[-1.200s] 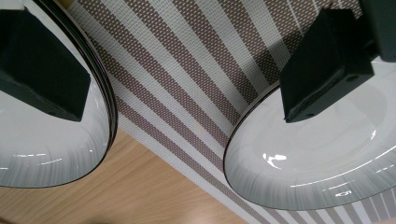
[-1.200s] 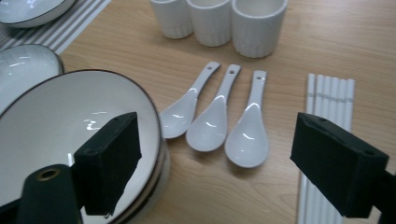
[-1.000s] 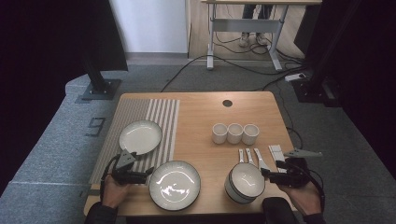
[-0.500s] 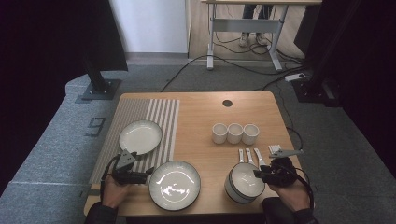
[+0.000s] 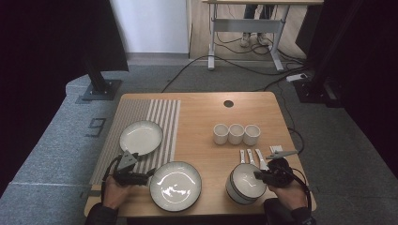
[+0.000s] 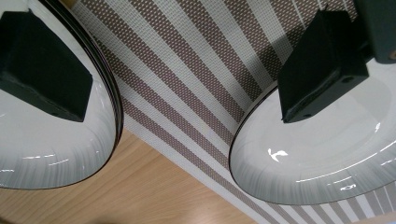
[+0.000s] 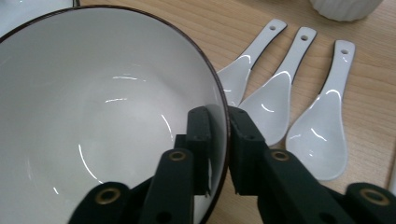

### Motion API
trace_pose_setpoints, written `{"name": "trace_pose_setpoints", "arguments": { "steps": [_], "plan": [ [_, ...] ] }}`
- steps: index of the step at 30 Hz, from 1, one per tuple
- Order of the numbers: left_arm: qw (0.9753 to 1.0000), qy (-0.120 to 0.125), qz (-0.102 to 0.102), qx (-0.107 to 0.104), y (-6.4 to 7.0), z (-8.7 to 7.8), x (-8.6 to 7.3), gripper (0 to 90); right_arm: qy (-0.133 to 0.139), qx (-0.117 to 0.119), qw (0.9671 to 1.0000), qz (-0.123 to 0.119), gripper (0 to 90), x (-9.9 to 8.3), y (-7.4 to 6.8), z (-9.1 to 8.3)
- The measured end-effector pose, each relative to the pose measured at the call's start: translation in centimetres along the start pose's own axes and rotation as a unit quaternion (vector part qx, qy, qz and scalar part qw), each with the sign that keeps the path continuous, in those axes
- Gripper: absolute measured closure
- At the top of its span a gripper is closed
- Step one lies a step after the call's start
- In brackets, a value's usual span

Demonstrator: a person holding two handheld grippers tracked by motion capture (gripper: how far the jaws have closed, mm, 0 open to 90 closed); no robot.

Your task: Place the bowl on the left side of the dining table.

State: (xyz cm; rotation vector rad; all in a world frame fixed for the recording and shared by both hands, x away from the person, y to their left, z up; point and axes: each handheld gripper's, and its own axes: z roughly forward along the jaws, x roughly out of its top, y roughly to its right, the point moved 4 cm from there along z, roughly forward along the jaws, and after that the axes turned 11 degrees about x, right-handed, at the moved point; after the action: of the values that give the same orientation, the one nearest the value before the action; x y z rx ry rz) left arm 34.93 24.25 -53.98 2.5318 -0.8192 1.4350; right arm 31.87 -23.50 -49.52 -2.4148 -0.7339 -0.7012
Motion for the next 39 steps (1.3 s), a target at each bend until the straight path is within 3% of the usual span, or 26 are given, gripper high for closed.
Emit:
{"name": "trace_pose_setpoints", "arguments": {
  "steps": [5,14,39],
  "plan": [
    [1.0,0.0,0.001,-0.001,0.0,0.0,0.0,3.1,-0.003,0.0,1.0,0.0,82.5,0.1,-0.1,-0.1],
    [1.0,0.0,0.002,-0.001,0.1,0.0,0.0,3.2,-0.007,-0.02,0.9998,-0.002,83.4,0.5,-0.5,-0.5],
    [0.9999,0.003,-0.008,-0.012,0.0,0.0,0.1,3.9,0.017,0.001,0.9997,0.02,82.8,1.6,-0.7,-2.0]
  ]
}}
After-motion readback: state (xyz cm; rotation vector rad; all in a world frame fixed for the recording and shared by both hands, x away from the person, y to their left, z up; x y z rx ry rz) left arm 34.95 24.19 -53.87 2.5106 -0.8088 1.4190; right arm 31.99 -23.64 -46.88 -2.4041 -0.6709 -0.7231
